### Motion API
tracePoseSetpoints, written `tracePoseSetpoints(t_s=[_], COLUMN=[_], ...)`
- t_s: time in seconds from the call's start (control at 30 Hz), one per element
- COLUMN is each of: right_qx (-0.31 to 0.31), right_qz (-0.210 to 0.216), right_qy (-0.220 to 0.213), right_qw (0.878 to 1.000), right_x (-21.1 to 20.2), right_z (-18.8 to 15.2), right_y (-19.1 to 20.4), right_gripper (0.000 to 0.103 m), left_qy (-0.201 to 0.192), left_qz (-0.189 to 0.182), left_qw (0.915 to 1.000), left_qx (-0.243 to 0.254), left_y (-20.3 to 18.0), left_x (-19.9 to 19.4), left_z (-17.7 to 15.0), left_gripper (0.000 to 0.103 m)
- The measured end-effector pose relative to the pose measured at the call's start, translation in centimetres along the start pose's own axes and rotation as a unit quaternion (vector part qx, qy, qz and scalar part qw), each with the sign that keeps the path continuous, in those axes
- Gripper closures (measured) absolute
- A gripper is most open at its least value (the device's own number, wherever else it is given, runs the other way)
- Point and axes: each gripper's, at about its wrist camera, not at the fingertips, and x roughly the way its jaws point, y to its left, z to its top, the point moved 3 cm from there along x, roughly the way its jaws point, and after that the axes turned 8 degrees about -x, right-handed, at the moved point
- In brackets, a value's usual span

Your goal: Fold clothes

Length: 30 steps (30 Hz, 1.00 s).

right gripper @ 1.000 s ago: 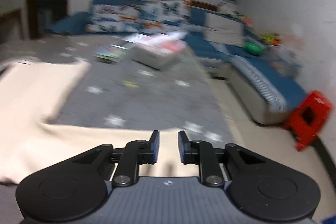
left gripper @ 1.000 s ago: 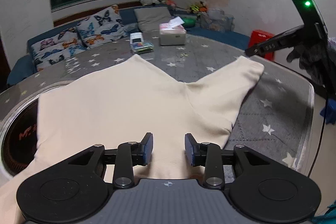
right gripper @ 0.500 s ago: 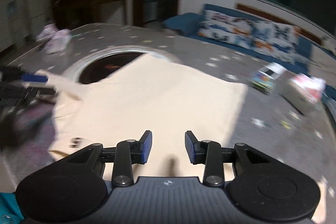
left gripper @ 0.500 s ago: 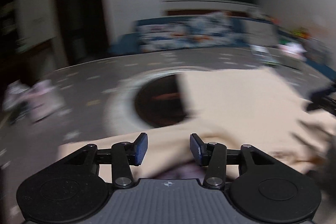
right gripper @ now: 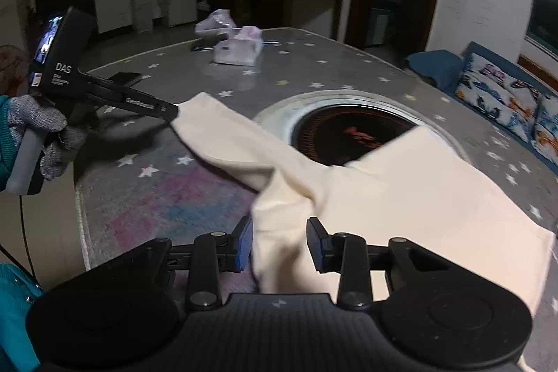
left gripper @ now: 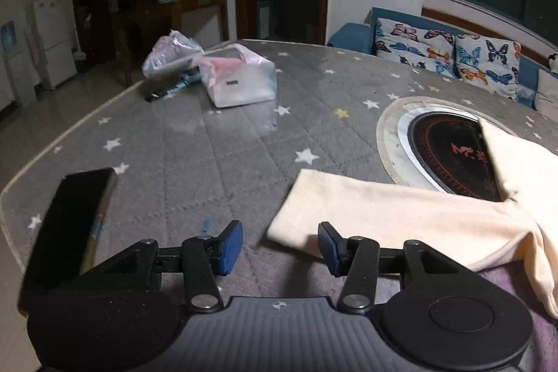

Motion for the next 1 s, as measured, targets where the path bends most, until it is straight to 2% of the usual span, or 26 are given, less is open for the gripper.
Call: tracePoseSetpoints(t_s=[0.07,0.1,0.17,0.27,0.3,0.37,0.47,0.53,0.73,0.9,1.0], right_qx=[-0.005,-0.007,-0.011,-0.014,-0.013,-0.010,-0.003,0.001,0.019,0.014,0.017], right_qz=[0.000,-0.002,-0.004,-0.009,-0.011,-0.013,-0.012,-0.008,0.025,0.054,0.062], right_qy=[0.000,0.001,0.002,0.004,0.006,0.010,0.015,0.016,0.008,0.001,-0.008], right_qw=[1.000,1.000,1.000,1.000,1.000,1.000,1.000,1.000,0.999,0.998,0.998], right_x=[0.6,0.8,1.3,1.8,2.0,2.5,3.3,3.6,3.9,4.5,3.8], right_z=[0.3,0.3,0.5,0.6,0.5,0.5,0.3,0.3,0.3,0.2,0.6], right_y=[0.4,0.5,0.7,0.8,0.8,0.8,0.9,0.9,1.5,2.7,2.6], right_gripper=[0.070,0.070,0.070,0.071,0.076,0.078,0.082,0.090,0.095,0.094,0.093], left_qy=[0.006,0.010,0.009,0.003,0.001,-0.006,-0.037,-0.062,-0.135,-0.143,-0.114], left_qz=[-0.009,-0.013,-0.019,-0.026,-0.027,-0.031,-0.037,-0.044,-0.073,-0.074,-0.060], left_qw=[0.9999,0.9998,0.9997,0.9997,0.9996,0.9995,0.9985,0.9968,0.9868,0.9843,0.9899], left_qx=[-0.004,-0.008,-0.010,-0.004,0.000,0.003,0.015,0.025,0.053,0.072,0.059], left_y=[0.0,0.0,-0.1,-0.2,-0.3,-0.6,-1.4,-2.1,-4.5,-5.7,-5.2], left_x=[0.3,0.5,0.7,1.0,1.1,1.1,0.5,0.0,-2.1,-1.2,0.6], left_z=[-0.1,-0.1,0.0,0.2,0.4,1.0,2.9,4.5,8.3,8.9,8.5], left_gripper=[0.054,0.058,0.069,0.092,0.094,0.095,0.098,0.098,0.098,0.098,0.098])
